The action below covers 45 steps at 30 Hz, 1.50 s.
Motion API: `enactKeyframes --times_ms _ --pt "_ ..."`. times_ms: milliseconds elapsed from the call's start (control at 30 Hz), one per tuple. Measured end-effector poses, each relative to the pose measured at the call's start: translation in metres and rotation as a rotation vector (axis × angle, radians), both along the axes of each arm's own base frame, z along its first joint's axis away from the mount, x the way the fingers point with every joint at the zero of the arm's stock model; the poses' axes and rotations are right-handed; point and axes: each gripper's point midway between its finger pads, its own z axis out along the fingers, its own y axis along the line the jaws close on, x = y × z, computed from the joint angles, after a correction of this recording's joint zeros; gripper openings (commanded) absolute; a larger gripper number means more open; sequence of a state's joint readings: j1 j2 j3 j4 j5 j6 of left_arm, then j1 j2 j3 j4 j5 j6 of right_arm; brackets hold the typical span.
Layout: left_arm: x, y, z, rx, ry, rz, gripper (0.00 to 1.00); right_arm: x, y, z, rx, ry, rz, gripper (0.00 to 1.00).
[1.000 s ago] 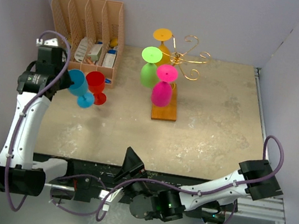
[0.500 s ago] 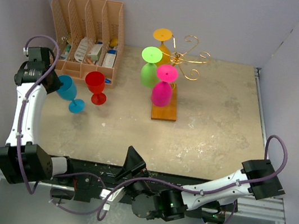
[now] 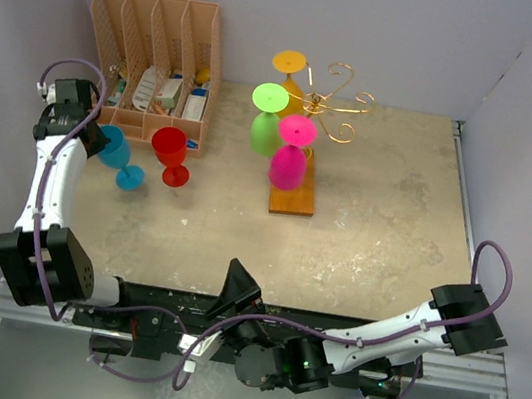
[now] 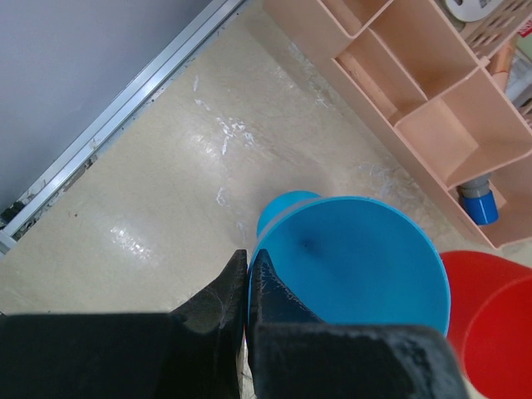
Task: Take the wine glass off the wine glass rack
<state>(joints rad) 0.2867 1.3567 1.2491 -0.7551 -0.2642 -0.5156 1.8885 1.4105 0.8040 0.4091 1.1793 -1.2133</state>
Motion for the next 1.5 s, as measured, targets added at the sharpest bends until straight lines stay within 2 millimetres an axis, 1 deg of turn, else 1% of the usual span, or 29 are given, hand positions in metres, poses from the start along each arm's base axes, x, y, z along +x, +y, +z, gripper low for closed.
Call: enactKeyframes --times_ms 133,200,333,467,533,633,700,733,767,867,1000,1100,1200,1233,1367,1400,1467,1500 --pt "0.013 0.006 -0.019 0.008 0.038 0.009 0.0 0.005 -0.002 0.001 0.009 0.002 -0.022 1.0" --pt "0.017 0.007 -0.025 0.009 0.044 0.009 0.0 0.006 -0.002 0.002 0.015 0.004 -0.029 1.0" --pt "0.026 0.003 -0.025 0.042 0.035 -0.001 0.0 0.007 -0.002 0.005 0.029 0.011 -0.036 1.0" --pt "0.037 -0.007 -0.022 0.091 0.024 -0.024 0.0 0.007 -0.002 0.005 0.034 0.014 -0.04 1.0" --pt "0.042 -0.01 -0.026 0.102 0.029 -0.031 0.0 0.007 -0.003 0.005 0.037 0.014 -0.047 1.0" --pt "0.045 -0.007 -0.037 0.11 0.057 -0.022 0.01 0.008 -0.004 0.004 0.043 0.016 -0.056 1.0" --pt "0.046 -0.004 -0.039 0.118 0.064 -0.012 0.1 0.008 -0.004 0.003 0.044 0.019 -0.058 1.0" --pt "0.048 -0.004 -0.038 0.119 0.06 -0.012 0.18 0.009 -0.004 0.003 0.043 0.02 -0.059 1.0" --pt "0.048 -0.003 -0.037 0.121 0.06 -0.01 0.22 0.009 -0.004 0.002 0.044 0.022 -0.061 1.0" --pt "0.048 -0.003 -0.037 0.122 0.06 -0.01 0.4 0.009 -0.005 0.001 0.048 0.029 -0.066 1.0" --pt "0.048 -0.003 -0.036 0.121 0.059 -0.009 0.52 0.009 -0.005 0.002 0.061 0.041 -0.071 1.0" --pt "0.046 -0.004 -0.034 0.12 0.056 -0.01 0.56 0.01 -0.005 0.002 0.065 0.047 -0.075 1.0" --pt "0.042 -0.005 -0.022 0.123 0.031 -0.007 0.57 0.01 -0.005 0.001 0.067 0.055 -0.08 1.0" --pt "0.04 -0.005 -0.014 0.127 0.01 -0.006 0.58 0.01 -0.005 0.001 0.069 0.059 -0.081 0.99" --pt "0.027 -0.008 0.029 0.146 -0.117 0.008 0.58 0.012 -0.004 0.003 0.087 0.078 -0.095 0.99" --pt "0.022 -0.009 0.04 0.151 -0.155 0.014 0.58 0.013 -0.003 0.003 0.089 0.083 -0.099 0.97" --pt "0.011 -0.015 0.064 0.163 -0.239 0.012 0.58 0.015 -0.002 0.004 0.096 0.091 -0.107 0.89" --pt "0.008 -0.019 0.072 0.166 -0.278 0.003 0.58 0.016 -0.001 0.005 0.101 0.096 -0.112 0.77"
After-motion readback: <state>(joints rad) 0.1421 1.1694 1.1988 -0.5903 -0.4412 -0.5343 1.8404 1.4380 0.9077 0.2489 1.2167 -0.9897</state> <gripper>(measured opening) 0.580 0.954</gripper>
